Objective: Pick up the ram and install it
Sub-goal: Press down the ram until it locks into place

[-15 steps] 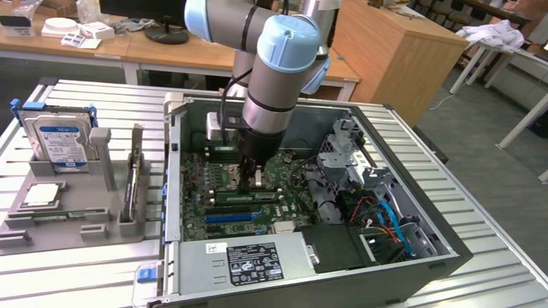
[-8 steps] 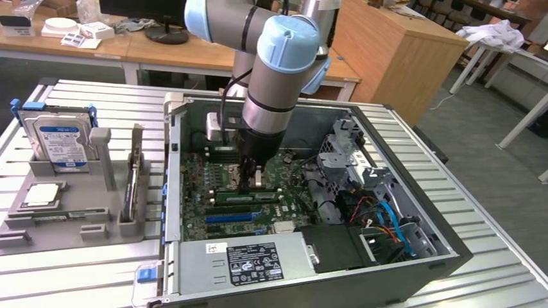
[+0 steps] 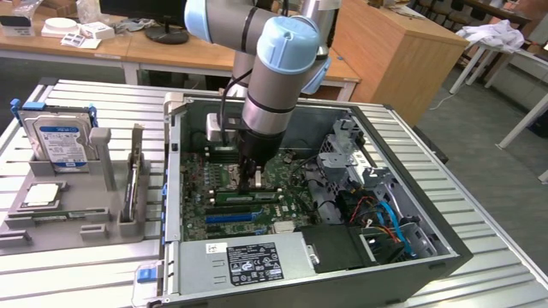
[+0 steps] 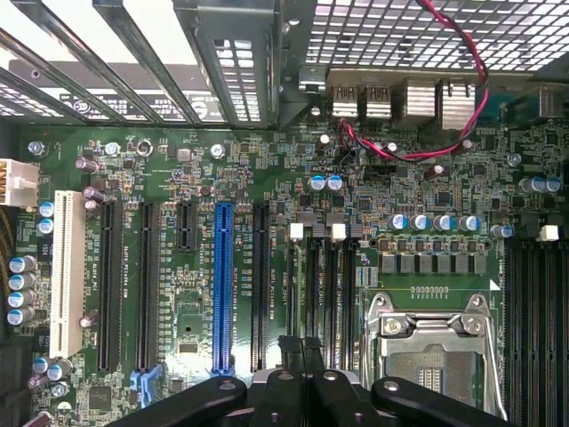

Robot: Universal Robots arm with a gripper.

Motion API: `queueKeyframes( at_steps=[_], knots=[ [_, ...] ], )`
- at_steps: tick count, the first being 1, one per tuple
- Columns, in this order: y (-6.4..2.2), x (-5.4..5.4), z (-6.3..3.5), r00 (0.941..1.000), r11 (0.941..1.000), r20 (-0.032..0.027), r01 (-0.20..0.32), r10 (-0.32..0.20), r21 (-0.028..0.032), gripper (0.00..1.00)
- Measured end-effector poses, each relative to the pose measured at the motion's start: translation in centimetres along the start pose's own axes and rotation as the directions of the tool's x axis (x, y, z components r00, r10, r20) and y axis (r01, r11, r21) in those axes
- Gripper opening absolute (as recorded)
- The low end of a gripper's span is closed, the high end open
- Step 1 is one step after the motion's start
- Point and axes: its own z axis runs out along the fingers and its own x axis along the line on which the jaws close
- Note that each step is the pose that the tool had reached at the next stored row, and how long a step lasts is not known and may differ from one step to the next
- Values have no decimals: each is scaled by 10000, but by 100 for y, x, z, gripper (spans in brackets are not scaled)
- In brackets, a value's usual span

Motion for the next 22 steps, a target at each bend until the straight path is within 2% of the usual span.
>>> queueKeyframes(
  at_steps=[22],
  knots=[
    [-1, 2, 25, 10000, 10000, -4, -1, 1, -2, 11]
  ],
)
